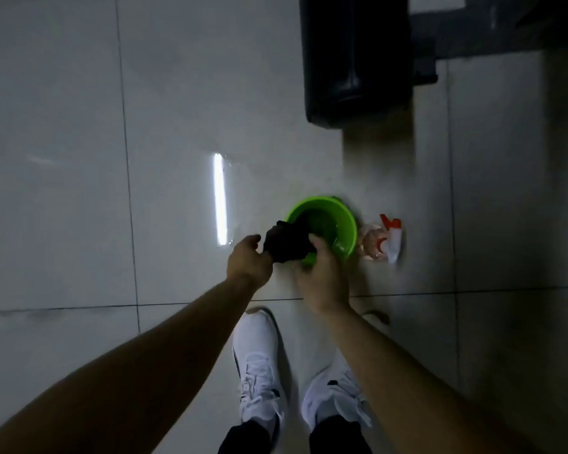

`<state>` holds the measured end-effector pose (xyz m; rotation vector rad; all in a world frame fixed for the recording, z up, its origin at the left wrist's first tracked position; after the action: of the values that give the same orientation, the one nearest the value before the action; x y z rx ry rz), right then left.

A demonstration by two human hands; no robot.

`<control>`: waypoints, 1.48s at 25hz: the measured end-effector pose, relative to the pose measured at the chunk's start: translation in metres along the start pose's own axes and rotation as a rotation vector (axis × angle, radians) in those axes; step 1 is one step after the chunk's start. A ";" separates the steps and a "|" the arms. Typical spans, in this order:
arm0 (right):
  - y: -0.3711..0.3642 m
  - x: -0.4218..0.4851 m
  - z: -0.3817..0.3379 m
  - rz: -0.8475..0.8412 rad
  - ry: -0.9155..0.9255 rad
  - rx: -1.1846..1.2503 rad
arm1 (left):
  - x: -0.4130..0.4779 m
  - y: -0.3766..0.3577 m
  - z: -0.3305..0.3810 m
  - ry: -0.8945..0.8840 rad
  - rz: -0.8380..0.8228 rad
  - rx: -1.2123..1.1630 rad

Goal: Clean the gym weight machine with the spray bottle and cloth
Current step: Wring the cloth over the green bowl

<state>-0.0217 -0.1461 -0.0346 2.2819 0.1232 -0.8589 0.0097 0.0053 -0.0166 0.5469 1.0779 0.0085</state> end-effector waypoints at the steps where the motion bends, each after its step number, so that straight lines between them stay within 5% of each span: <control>1: -0.011 0.014 -0.001 -0.035 -0.029 0.013 | 0.011 -0.004 -0.005 0.019 0.048 -0.072; 7: -0.022 0.022 -0.008 0.049 -0.030 0.051 | 0.011 -0.009 -0.023 0.115 0.040 -0.476; 10: 0.010 -0.013 -0.035 0.097 0.050 0.244 | -0.023 0.000 -0.004 0.102 0.210 -0.580; 15: 0.064 -0.058 -0.061 -0.054 0.122 0.421 | -0.075 -0.005 0.046 0.165 -0.352 -1.060; 18: 0.097 -0.056 -0.053 -0.059 -0.059 0.637 | -0.086 -0.021 0.071 0.166 -0.392 -1.072; 20: 0.116 -0.047 -0.025 0.121 -0.270 0.696 | -0.079 -0.030 0.084 0.227 -0.278 -1.071; 21: 0.124 -0.039 -0.007 0.268 -0.317 0.535 | -0.075 -0.032 0.088 0.241 -0.228 -1.051; 24: 0.138 -0.009 0.029 0.357 -0.343 0.043 | -0.065 -0.035 0.091 0.238 -0.154 -0.983; 27: 0.132 0.020 0.039 0.239 -0.318 -0.069 | -0.075 -0.026 0.087 0.243 -0.155 -1.018; 37: 0.260 -0.097 -0.072 0.480 -0.280 0.234 | -0.208 0.060 0.186 0.277 -0.326 -1.012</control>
<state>0.0229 -0.2844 0.2129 2.2270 -0.6536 -0.9525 0.0794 -0.0763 0.2479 -0.5566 1.2594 0.3343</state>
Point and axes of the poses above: each hand's wrist, its own x-axis towards the middle knuckle, its own y-axis out of the back of the hand, z = x × y, the point moved 2 cm from there along x, towards the middle knuckle, and after that the axes turned 6 degrees about -x, right-handed, at the moved point
